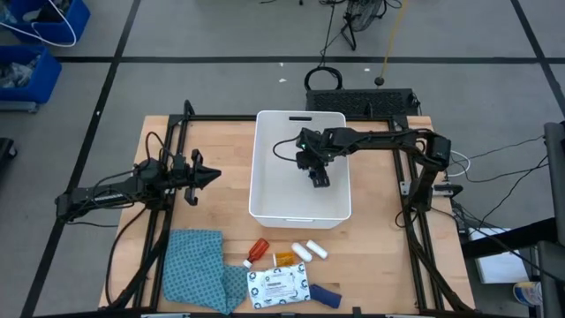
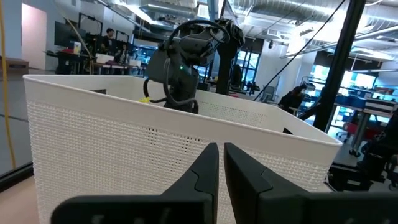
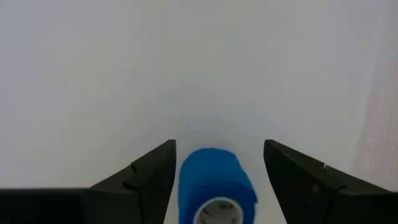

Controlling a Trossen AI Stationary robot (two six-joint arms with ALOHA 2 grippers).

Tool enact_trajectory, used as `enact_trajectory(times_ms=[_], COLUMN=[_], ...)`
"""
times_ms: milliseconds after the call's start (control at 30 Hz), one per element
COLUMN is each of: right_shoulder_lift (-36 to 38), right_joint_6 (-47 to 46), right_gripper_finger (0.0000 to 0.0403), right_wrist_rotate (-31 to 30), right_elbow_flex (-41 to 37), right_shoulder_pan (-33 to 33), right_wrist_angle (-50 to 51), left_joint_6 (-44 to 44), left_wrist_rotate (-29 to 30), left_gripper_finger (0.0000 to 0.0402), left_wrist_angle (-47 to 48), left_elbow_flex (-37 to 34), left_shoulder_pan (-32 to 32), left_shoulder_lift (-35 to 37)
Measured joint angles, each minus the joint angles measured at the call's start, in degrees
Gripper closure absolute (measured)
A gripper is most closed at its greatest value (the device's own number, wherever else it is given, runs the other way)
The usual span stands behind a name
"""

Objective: Pick & place medical supplies in basket/bin
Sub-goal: Put the red pill bottle into the white bin

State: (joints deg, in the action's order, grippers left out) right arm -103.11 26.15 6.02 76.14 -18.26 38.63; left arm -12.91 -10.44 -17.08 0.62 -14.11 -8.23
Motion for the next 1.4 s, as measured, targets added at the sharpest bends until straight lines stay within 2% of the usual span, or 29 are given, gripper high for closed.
enact_trajectory(times_ms=[500,867,1033,1400], right_shoulder_lift=[0.6,10.8,16.3,22.7], right_joint_6=[0.0,0.0,-0.5,-0.6], right_gripper_finger=[0.0163,0.0171,0.0219,0.0379], right_wrist_rotate=[-0.1,0.0,0.0,0.1], right_elbow_flex=[0.1,0.2,0.2,0.2], right_shoulder_pan=[0.3,2.1,2.6,4.7], right_wrist_angle=[0.2,0.7,-0.5,-1.1], left_joint_6=[0.0,0.6,0.7,0.7], left_wrist_rotate=[0.0,0.0,0.0,0.0], left_gripper_finger=[0.0373,0.0373,0.0373,0.0373], left_wrist_angle=[0.0,0.1,0.1,0.1], left_elbow_flex=[0.0,0.0,0.0,0.0], left_shoulder_pan=[0.0,0.0,0.0,0.0], left_shoulder_lift=[0.0,0.0,0.0,0.0])
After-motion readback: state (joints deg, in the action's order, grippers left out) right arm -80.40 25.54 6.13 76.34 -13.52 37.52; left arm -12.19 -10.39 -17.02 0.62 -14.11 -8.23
